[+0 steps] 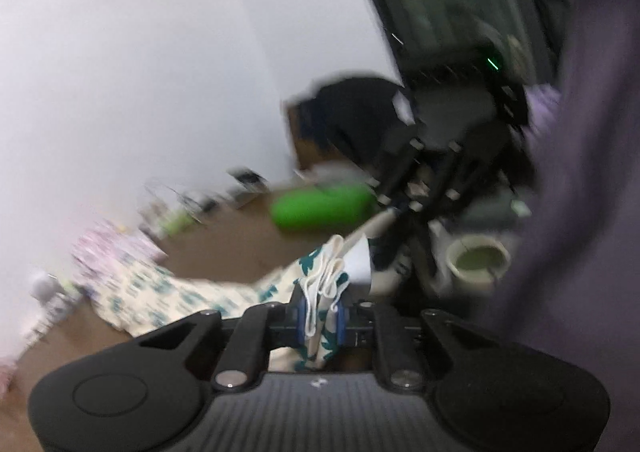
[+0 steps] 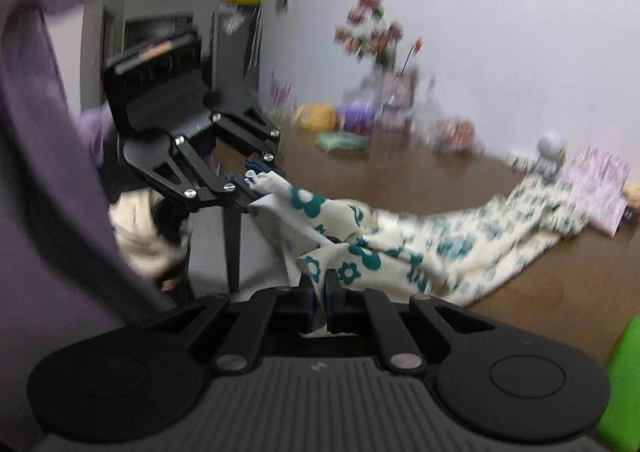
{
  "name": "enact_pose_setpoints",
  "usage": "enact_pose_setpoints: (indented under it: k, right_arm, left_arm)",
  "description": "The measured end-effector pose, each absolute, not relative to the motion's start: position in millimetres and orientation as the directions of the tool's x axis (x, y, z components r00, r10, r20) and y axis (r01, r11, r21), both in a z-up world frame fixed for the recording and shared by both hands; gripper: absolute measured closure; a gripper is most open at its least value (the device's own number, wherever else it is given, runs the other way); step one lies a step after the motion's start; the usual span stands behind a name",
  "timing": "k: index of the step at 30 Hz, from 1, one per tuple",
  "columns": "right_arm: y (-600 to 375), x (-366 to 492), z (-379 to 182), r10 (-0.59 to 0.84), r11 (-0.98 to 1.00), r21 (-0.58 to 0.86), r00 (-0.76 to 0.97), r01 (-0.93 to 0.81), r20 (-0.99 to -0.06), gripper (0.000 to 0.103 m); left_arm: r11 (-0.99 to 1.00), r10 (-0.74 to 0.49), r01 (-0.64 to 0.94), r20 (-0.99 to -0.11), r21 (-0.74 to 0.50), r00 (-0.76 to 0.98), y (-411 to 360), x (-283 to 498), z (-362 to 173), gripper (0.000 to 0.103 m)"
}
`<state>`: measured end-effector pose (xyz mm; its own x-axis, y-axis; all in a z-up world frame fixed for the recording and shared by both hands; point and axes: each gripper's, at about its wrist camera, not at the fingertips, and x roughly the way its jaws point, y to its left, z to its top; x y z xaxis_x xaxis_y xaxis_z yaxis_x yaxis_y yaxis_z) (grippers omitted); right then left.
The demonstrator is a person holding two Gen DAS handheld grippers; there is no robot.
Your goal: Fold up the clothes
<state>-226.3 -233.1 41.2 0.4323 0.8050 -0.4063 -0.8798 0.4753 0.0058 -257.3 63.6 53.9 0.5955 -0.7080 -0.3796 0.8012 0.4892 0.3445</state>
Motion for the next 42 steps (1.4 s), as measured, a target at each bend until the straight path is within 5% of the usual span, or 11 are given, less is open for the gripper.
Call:
enact_pose_setpoints:
  k: [7, 12, 16, 19, 22, 24, 25, 26, 34, 39, 42]
  right_arm:
    - [-216, -147, 79, 0.704, 0.695, 0.095, 0.646, -0.713, -0.297, 0.098]
    - [-187, -51, 53, 0.542, 0.832, 0.177, 0.702, -0.526, -0.462, 0.096]
    - [-174, -17, 19, 0.481, 0.870, 0.202, 0.684, -0.450, -0.549, 0.083]
    - [-177, -16, 14, 0.442, 0.894, 0.202, 0.711, -0.401, -0.546, 0.056]
    - [-192, -33, 24, 0.429, 0.903, 0.213, 0.754, -0.374, -0.497, 0.049]
    - [-203, -46, 33, 0.438, 0.899, 0.225, 0.776, -0.375, -0.455, 0.040]
    - [-208, -54, 37, 0.443, 0.896, 0.227, 0.783, -0.381, -0.437, 0.034]
    - [-212, -59, 40, 0.449, 0.893, 0.230, 0.786, -0.386, -0.425, 0.033]
    - [-221, -100, 42, 0.455, 0.890, 0.172, 0.792, -0.423, -0.407, 0.026]
    - [-221, -109, 40, 0.488, 0.873, 0.194, 0.789, -0.448, -0.372, 0.022]
    - [-211, -101, 34, 0.516, 0.856, 0.206, 0.767, -0.474, -0.381, 0.022]
  left_arm:
    - [0.735, -0.609, 0.671, -0.338, 0.098, 0.717, 59, -139, 67, 0.090]
    - [0.854, -0.504, 0.501, -0.461, -0.140, 0.731, 60, -53, 45, 0.086]
    - [0.880, -0.447, 0.462, -0.528, -0.112, 0.722, 52, -39, 25, 0.081]
    - [0.871, -0.459, 0.476, -0.545, -0.120, 0.702, 50, -35, 17, 0.079]
    - [0.871, -0.471, 0.466, -0.532, -0.154, 0.704, 52, -35, 17, 0.074]
    - [0.877, -0.475, 0.436, -0.504, -0.203, 0.721, 58, -36, 21, 0.060]
    - [0.883, -0.467, 0.410, -0.488, -0.226, 0.737, 59, -33, 22, 0.043]
    - [0.889, -0.458, 0.386, -0.475, -0.246, 0.751, 60, -32, 23, 0.032]
    - [0.944, -0.313, 0.224, -0.451, -0.241, 0.836, 91, -67, 41, 0.021]
    - [0.882, -0.412, 0.259, -0.378, -0.394, 0.829, 109, -100, 51, 0.021]
    - [0.874, -0.455, 0.319, -0.382, -0.368, 0.805, 83, -104, 50, 0.021]
